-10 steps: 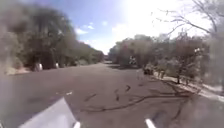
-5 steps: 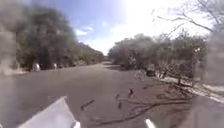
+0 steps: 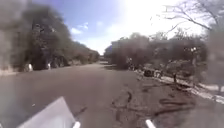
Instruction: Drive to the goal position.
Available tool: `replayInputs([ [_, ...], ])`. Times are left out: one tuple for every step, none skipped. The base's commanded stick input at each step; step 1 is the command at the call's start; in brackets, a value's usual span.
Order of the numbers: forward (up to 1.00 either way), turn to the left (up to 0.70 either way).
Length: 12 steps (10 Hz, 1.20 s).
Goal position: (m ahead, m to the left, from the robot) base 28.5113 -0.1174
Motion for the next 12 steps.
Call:
replayInputs([
  [0.50,0.00],
  [0.50,0.00],
  [0.50,0.00],
  [0.50,0.00],
  [0.50,0.00],
  [0.50,0.00],
  [0.50,0.00],
  [0.50,0.00],
  [0.50,0.00],
  [0.50,0.00],
  [0.50,0.00],
  [0.50,0.00],
])
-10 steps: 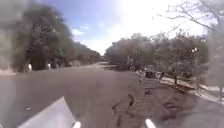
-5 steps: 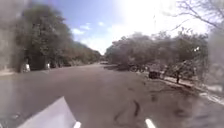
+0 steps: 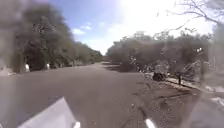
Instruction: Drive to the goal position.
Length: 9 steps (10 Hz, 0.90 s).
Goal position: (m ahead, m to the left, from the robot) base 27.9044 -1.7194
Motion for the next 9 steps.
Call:
replayInputs([
  [0.50,0.00],
  [0.50,0.00],
  [0.50,0.00],
  [0.50,0.00],
  [0.50,0.00],
  [0.50,0.00],
  [0.50,0.00],
  [0.50,0.00],
  [0.50,0.00],
])
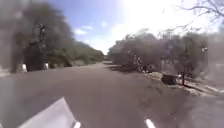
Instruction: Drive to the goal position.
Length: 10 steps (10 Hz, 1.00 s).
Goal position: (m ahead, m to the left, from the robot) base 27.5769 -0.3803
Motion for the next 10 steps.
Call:
replayInputs([
  [0.50,0.00],
  [0.50,0.00],
  [0.50,0.00],
  [0.50,0.00],
  [0.50,0.00],
  [0.50,0.00],
  [0.50,0.00],
  [0.50,0.00],
  [0.50,0.00],
  [0.50,0.00],
])
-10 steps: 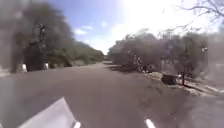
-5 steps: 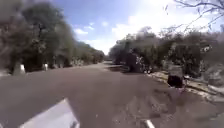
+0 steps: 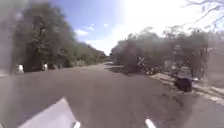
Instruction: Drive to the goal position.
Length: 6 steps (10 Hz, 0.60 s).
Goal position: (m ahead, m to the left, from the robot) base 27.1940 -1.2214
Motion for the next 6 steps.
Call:
replayInputs([
  [0.50,0.00],
  [0.50,0.00],
  [0.50,0.00],
  [0.50,0.00],
  [0.50,0.00],
  [0.50,0.00],
])
